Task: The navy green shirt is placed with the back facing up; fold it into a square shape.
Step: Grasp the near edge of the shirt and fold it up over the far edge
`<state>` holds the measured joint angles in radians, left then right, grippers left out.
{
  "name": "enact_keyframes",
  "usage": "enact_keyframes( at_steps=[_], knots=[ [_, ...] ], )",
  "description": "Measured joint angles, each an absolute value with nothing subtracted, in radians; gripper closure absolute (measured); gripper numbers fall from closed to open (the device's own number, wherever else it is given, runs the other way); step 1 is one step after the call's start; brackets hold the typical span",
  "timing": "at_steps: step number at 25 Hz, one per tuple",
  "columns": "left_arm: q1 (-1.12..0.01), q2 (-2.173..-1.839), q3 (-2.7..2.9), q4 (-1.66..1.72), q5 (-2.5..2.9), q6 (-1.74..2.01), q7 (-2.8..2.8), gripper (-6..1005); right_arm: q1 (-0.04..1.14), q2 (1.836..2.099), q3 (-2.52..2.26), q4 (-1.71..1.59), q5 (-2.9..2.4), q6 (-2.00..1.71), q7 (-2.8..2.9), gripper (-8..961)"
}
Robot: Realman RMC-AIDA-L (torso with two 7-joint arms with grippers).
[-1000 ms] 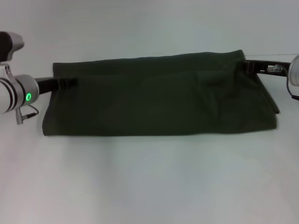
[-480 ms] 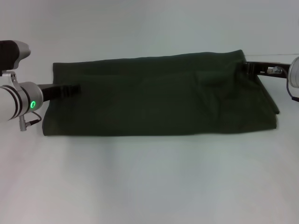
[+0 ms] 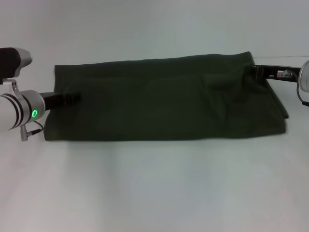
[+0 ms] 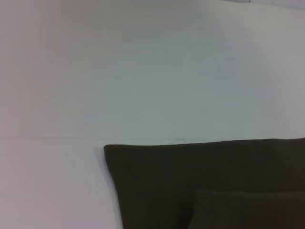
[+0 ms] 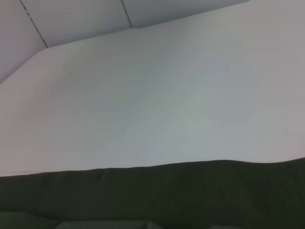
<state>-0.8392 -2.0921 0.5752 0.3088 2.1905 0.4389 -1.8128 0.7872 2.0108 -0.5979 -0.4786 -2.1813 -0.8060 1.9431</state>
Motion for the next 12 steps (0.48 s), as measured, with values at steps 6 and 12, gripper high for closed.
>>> enact_keyframes(
  at_steps=[6,12],
  knots=[
    [-0.839,-2.095,0.575,0.314,2.19,0.439,-1.81,596,0.787,2.011,-0.598,-0.482,-2.181,-0.804,1.942,902],
    [-0.837,-2.095,0.576,0.314,2.193,0.439,-1.804,737,0.787,2.013,-0.598,-0.483,-2.181,-0.805,1.942,901]
  ],
)
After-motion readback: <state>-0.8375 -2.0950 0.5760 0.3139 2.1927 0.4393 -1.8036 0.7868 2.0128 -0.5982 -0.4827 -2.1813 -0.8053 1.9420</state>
